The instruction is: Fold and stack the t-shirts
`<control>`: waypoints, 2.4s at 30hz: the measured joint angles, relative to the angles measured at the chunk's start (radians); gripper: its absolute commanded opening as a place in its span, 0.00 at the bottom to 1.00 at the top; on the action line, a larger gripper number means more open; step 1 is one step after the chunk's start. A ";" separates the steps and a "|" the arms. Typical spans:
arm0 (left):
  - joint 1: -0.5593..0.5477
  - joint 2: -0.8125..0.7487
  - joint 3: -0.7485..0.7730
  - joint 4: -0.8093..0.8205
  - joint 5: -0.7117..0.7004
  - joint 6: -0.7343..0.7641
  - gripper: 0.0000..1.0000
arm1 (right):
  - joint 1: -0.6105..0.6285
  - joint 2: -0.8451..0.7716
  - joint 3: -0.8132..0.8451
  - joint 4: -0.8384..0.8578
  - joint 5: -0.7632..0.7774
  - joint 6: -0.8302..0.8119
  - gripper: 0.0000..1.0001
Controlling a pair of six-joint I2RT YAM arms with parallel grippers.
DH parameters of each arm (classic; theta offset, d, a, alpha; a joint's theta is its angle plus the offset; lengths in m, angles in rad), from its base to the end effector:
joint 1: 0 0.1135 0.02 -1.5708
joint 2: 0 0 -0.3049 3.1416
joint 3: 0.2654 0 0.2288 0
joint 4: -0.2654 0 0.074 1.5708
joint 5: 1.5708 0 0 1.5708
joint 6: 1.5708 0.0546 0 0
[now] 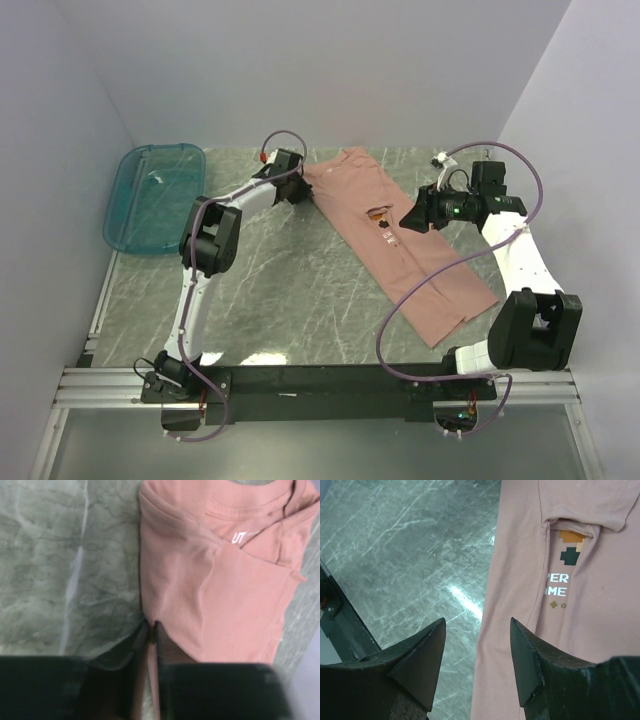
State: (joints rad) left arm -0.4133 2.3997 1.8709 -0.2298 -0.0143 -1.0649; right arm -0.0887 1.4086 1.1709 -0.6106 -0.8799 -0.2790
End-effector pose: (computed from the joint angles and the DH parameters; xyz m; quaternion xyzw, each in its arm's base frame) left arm 0.5123 -0.2238 0.1715 -0.2967 0.8694 -0.2612 0.2964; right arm 0.2741 0.0179 0.3391 -0.2303 0.8282 0.3332 0.3872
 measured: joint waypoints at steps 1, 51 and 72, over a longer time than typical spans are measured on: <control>0.002 0.004 0.006 -0.005 0.002 0.000 0.06 | -0.002 0.000 0.000 -0.001 -0.003 -0.002 0.61; 0.349 -1.415 -0.798 0.069 0.084 0.562 0.99 | 0.938 0.143 -0.173 0.087 0.837 -0.136 0.62; 0.348 -1.818 -1.149 -0.132 0.084 0.661 0.98 | 0.998 0.272 -0.205 0.096 0.934 -0.100 0.04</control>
State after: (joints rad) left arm -0.0650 0.5819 0.7216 -0.3618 0.0700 -0.4042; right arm 0.9092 1.6806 0.9657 -0.5144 0.0544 -0.3786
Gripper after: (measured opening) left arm 0.984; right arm 0.094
